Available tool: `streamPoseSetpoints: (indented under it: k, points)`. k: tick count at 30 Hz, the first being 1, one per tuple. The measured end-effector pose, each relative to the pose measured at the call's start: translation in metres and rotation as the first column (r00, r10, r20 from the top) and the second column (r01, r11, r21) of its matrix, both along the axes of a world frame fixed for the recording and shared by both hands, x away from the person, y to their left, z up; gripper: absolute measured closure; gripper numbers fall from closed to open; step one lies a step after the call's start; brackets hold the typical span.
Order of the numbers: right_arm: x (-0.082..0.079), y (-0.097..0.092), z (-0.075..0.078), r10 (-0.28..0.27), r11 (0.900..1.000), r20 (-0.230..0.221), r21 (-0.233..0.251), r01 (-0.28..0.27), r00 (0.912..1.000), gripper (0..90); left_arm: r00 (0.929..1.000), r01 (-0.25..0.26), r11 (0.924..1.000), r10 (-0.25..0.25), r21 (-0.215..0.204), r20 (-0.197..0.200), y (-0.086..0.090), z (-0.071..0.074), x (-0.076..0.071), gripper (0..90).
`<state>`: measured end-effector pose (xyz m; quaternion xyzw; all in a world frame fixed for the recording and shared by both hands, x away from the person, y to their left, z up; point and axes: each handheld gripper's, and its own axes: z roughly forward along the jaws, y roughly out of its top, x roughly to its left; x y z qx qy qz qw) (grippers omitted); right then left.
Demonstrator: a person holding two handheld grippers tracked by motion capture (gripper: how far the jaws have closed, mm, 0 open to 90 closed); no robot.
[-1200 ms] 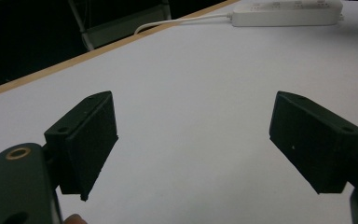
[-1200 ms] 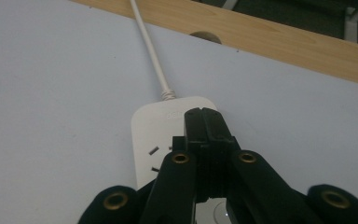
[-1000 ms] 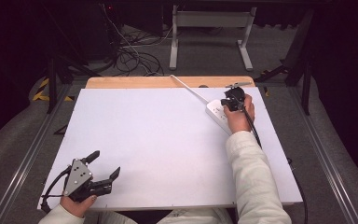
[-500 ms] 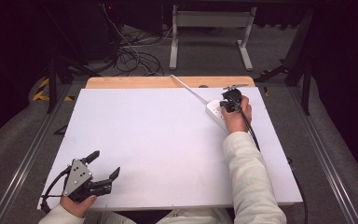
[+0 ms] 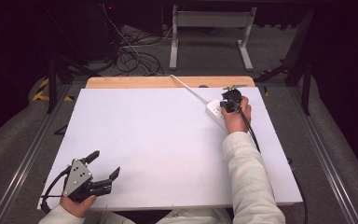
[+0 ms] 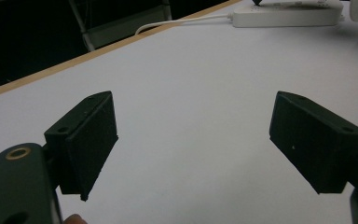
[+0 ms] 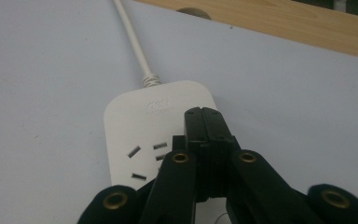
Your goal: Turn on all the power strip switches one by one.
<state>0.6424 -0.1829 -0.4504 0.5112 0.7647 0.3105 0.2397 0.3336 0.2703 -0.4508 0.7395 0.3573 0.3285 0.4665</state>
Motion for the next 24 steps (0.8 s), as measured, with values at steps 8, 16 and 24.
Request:
streamPoseSetpoints:
  k: [8,16,24]
  points:
    - [0.0004,-0.0004,-0.0012,-0.005,1.0,0.0,0.004,0.005,1.0,90.0,1.0,0.0,1.0,0.0,-0.003,0.001,0.0001,0.0001,-0.0001,15.4]
    - [0.0005,0.0001,-0.0021,-0.012,0.9999,-0.002,0.006,0.013,0.9999,90.0,1.0,0.004,1.0,-0.004,0.0,0.0,0.0005,0.0002,0.0001,15.4]
    - [0.0005,0.001,-0.0026,-0.021,0.9998,-0.007,0.006,0.021,0.9997,90.0,1.0,0.002,1.0,-0.002,-0.002,0.002,0.0005,0.0003,-0.0001,15.4]
